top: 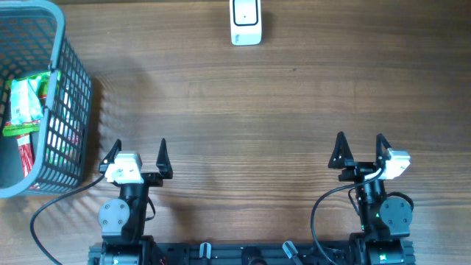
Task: Scan the item barcode
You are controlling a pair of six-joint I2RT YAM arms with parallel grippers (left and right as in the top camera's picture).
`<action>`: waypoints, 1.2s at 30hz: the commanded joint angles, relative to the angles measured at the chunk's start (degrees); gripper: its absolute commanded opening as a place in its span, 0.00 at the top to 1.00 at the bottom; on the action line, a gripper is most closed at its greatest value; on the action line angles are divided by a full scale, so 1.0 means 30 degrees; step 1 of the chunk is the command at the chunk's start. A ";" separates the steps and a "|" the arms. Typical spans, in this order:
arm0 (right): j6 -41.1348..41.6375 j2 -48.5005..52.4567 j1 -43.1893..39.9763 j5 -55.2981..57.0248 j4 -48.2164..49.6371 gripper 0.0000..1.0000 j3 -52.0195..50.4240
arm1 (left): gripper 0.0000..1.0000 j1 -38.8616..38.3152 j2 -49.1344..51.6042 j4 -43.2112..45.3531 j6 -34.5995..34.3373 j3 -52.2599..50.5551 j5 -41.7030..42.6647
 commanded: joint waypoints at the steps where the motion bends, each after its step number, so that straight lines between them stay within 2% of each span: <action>1: 0.0080 -0.0204 -0.0080 -0.0044 0.0087 0.00 -0.0015 | 0.00 0.0066 -0.0189 -0.0073 -0.0189 -0.0058 -0.0321; 14: 0.0080 -0.0204 -0.0080 -0.0044 0.0087 0.00 -0.0015 | 0.00 0.0066 -0.0189 -0.0007 -0.0211 -0.0058 -0.0182; 17: 0.0087 -0.0204 -0.0080 -0.0044 0.0087 0.00 -0.0015 | 0.00 0.0066 -0.0189 0.0080 -0.0204 -0.0058 0.2484; 19: 0.0087 -0.0204 -0.0080 -0.0044 0.0087 0.00 -0.0015 | 0.00 0.0066 -0.0189 0.0153 -0.0197 -0.0058 0.3111; 25: 0.0080 -0.0204 -0.0080 -0.0044 0.0087 0.00 -0.0015 | 0.00 0.0066 -0.0189 0.1778 -0.0197 -0.0058 0.3118; 31: 0.0087 -0.0204 -0.0080 -0.0044 0.0087 0.00 -0.0015 | 0.00 0.0066 -0.0189 0.1610 -0.0182 -0.0058 0.2608; 33: 0.0080 -0.0204 -0.0080 -0.0044 0.0080 0.00 -0.0015 | 0.00 0.0066 -0.0189 0.2062 -0.1137 -0.0051 0.3045; 36: 0.0087 -0.0204 -0.0080 -0.0044 0.0087 0.00 -0.0015 | 0.00 0.0066 -0.0160 0.1698 -0.3177 0.0721 0.5399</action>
